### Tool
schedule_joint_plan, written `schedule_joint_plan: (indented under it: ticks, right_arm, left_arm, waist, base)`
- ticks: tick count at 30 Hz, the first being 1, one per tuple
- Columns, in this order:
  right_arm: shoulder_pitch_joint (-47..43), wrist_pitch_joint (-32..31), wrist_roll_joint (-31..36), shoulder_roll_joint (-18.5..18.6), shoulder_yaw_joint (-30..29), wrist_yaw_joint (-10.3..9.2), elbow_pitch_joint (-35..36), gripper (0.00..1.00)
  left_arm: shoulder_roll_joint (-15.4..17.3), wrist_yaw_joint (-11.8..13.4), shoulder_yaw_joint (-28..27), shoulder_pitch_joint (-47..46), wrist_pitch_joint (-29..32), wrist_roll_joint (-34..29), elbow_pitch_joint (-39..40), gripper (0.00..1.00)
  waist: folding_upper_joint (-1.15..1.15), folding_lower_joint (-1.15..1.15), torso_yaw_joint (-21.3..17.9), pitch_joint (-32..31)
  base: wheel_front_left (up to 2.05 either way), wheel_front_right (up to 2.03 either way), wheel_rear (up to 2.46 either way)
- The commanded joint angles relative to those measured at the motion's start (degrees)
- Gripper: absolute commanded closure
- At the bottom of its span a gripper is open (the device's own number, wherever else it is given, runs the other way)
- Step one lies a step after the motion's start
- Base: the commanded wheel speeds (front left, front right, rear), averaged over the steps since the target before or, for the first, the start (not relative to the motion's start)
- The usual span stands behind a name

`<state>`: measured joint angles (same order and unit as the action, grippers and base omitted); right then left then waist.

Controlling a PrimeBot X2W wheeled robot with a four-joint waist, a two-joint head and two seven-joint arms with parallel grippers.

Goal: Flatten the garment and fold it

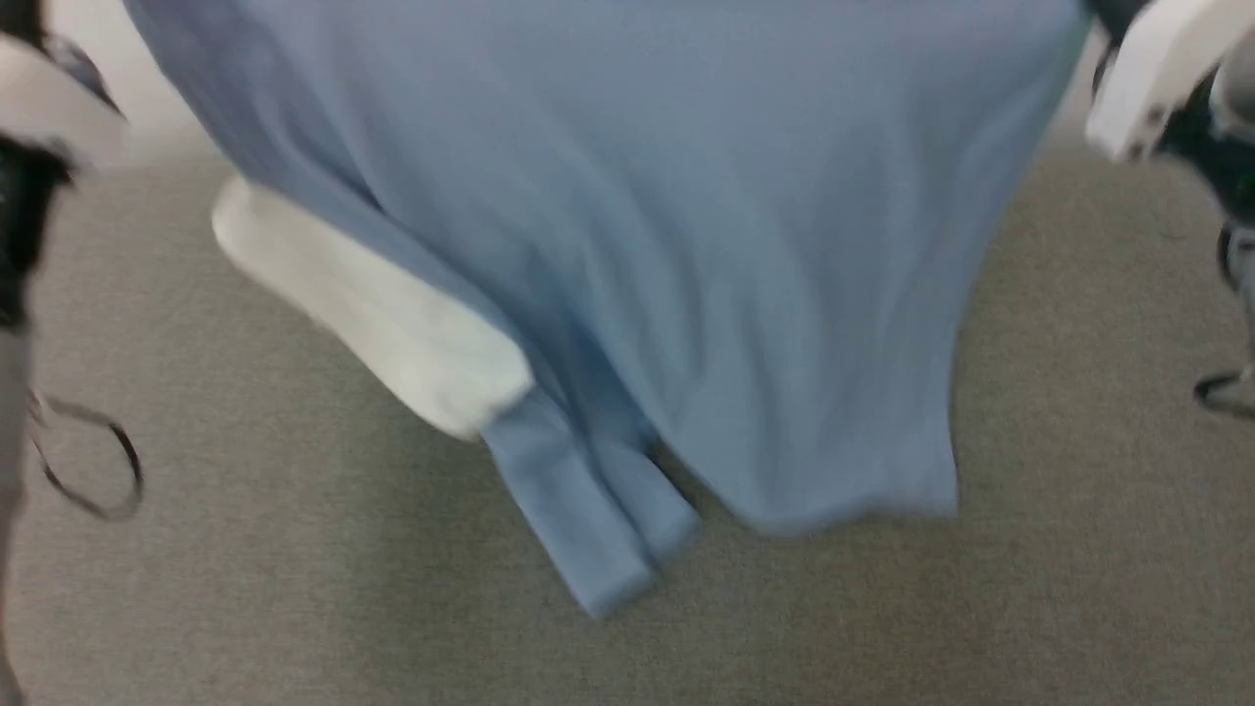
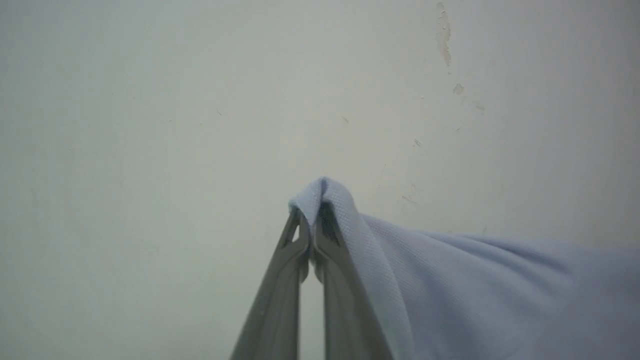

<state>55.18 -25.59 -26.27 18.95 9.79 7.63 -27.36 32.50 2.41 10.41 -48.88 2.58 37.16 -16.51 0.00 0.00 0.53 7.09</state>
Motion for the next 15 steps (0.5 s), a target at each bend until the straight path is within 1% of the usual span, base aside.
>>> schedule_joint_plan:
  ticks: [1,5,9,12,15]
  right_arm:
    - [2.13,1.88,1.37,0.36,-0.84,-0.14,-0.84,1.0]
    - [10.84,10.56,4.46,-0.28,-2.01,-0.14,-2.7,1.0]
    - [18.31,17.19,5.79,-0.12,-2.25,-0.14,-4.47,1.0]
    - [22.19,20.18,6.07,0.01,-1.83,-0.14,-6.5,1.0]
    - [24.65,21.9,5.98,0.04,-0.59,-0.14,-8.93,1.0]
  left_arm:
    - [1.04,-0.34,-0.51,-3.1,-0.92,-1.2,-1.81,1.0]
    - [1.7,-2.0,-0.63,-16.07,-5.27,-3.6,-8.94,1.0]
    - [1.77,-3.81,-0.82,-26.64,-8.68,-4.45,-14.74,1.0]
    - [1.76,-4.9,-0.44,-31.85,-10.37,-5.08,-18.42,1.0]
    - [1.35,-5.98,0.42,-34.78,-11.58,-5.54,-22.03,1.0]
  waist:
    - [0.0,0.0,-3.65,6.18]
    - [0.0,0.0,-4.76,10.73]
    - [0.0,0.0,-5.32,14.51]
    - [0.0,0.0,-5.31,16.74]
    - [0.0,0.0,-4.93,18.77]
  base:
    - [0.0,0.0,0.0]
    - [0.0,0.0,0.0]
    - [0.0,0.0,0.0]
    - [0.0,0.0,0.0]
    - [0.0,0.0,0.0]
